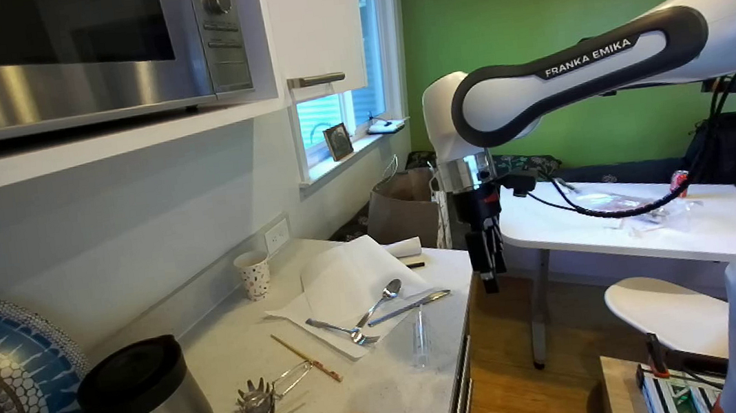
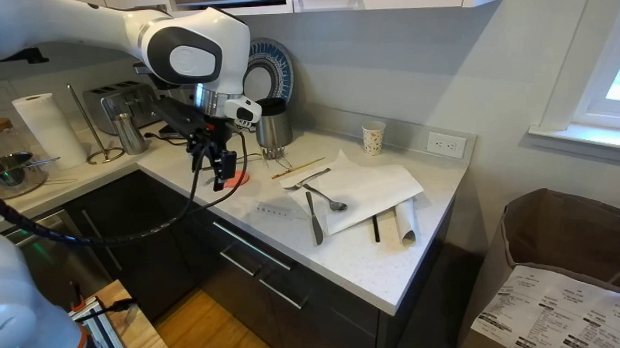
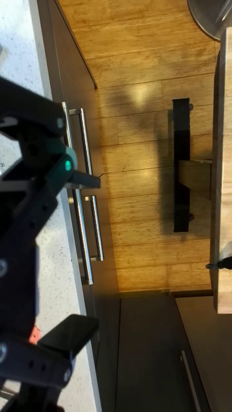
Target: Pick up the silver fork from the white kitchen paper on the kitchen counter and put it on the pink lunch box lid
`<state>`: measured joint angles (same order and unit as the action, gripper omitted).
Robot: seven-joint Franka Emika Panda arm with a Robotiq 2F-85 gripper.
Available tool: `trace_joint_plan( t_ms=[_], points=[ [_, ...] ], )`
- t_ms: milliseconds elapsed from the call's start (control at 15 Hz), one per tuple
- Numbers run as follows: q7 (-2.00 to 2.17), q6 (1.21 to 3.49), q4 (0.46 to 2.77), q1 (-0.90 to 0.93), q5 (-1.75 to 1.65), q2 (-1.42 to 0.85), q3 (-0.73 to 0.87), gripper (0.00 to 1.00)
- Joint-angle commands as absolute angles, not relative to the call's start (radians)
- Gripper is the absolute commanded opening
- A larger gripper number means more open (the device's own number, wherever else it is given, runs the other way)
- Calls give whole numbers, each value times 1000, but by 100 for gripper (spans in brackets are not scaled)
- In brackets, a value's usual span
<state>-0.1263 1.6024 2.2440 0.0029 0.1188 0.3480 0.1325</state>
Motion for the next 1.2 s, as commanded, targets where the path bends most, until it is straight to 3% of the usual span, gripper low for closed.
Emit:
trace_joint_plan(
  t_ms=[0,467,1133],
  points=[
    [-132,1600,2242,-17,123,347,116,100],
    [-113,1612,2222,-15,144,326,113,100],
    [78,1938,2096,-18,83,144,45,100]
  ],
)
